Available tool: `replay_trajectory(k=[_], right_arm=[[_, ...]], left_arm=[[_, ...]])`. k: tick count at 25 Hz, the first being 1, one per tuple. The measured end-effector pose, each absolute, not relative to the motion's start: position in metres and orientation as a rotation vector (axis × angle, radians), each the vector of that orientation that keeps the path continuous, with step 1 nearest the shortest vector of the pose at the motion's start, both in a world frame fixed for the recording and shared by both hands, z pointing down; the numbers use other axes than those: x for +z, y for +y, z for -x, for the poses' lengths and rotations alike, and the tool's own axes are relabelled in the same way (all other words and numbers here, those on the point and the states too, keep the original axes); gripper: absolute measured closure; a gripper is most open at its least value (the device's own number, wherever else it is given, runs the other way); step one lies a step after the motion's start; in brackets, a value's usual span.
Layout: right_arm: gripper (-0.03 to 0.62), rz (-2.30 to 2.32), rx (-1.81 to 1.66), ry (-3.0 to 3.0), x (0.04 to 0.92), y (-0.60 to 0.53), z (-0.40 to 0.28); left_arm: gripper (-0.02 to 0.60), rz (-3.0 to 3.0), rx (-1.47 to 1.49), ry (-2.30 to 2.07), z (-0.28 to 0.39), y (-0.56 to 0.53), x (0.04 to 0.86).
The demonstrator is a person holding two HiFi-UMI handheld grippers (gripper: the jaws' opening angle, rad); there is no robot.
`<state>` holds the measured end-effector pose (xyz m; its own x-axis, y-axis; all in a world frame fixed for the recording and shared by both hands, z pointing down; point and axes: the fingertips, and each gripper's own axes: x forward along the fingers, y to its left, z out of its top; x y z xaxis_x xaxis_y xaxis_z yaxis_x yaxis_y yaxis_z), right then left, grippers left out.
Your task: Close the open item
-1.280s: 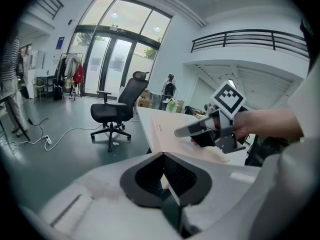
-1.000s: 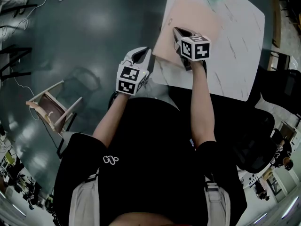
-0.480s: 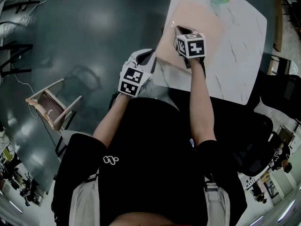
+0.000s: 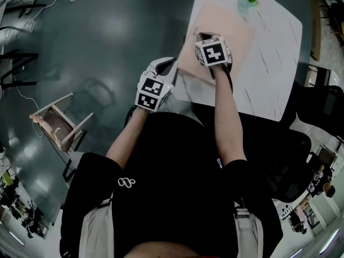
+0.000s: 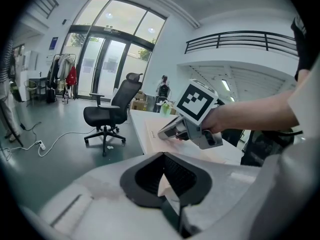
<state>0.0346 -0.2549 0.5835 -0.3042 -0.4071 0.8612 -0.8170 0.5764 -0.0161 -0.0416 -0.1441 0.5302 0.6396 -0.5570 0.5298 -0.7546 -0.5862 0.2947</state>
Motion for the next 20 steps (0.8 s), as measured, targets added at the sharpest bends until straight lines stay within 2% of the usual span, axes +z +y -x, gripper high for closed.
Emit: replay_trajectory(k=[10,20], right_arm=[[0.605,-1.156,0.567,-2.041,0.565,-0.248,-0.039],[0.605,-1.447,0.591,-2.324,0.480,-0.206,-0.069]], left_arm=[[0.592,-2.391,0.493,-1.057,0.048,-0.150,0.504],[0.592,-2.501,0.420,-1.022,0.022,-0.162,0.461]])
